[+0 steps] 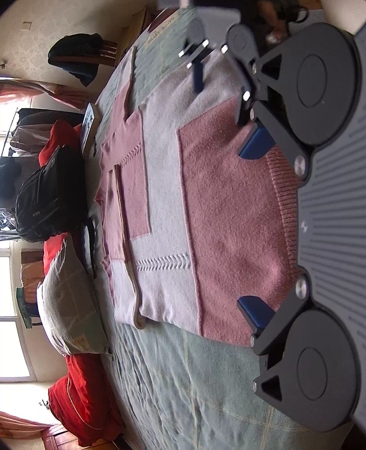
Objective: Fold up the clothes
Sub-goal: 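Move the right gripper toward the sleeve with the white cuff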
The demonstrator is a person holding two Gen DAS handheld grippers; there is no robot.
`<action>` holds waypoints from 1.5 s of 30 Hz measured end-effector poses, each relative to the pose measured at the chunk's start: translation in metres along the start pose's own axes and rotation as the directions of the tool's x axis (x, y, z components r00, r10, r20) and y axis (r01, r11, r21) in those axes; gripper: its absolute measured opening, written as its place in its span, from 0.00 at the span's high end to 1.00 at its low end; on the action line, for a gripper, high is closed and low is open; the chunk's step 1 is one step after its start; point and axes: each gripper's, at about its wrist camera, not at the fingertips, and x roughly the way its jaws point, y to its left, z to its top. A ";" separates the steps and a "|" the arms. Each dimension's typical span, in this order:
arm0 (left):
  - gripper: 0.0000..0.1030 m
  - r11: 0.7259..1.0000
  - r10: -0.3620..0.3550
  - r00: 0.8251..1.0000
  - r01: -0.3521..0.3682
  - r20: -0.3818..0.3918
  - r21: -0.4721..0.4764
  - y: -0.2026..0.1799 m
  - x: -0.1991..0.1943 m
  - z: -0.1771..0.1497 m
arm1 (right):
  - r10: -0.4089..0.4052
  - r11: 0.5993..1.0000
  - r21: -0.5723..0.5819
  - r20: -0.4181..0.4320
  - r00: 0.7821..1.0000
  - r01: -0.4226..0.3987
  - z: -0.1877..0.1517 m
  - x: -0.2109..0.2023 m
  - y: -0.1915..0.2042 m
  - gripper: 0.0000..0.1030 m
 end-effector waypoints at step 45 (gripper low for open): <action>0.01 0.998 0.057 0.998 -0.057 0.014 0.002 0.007 -0.020 -0.008 | 0.068 0.997 -0.046 0.005 0.998 -0.068 0.026 0.019 0.042 0.00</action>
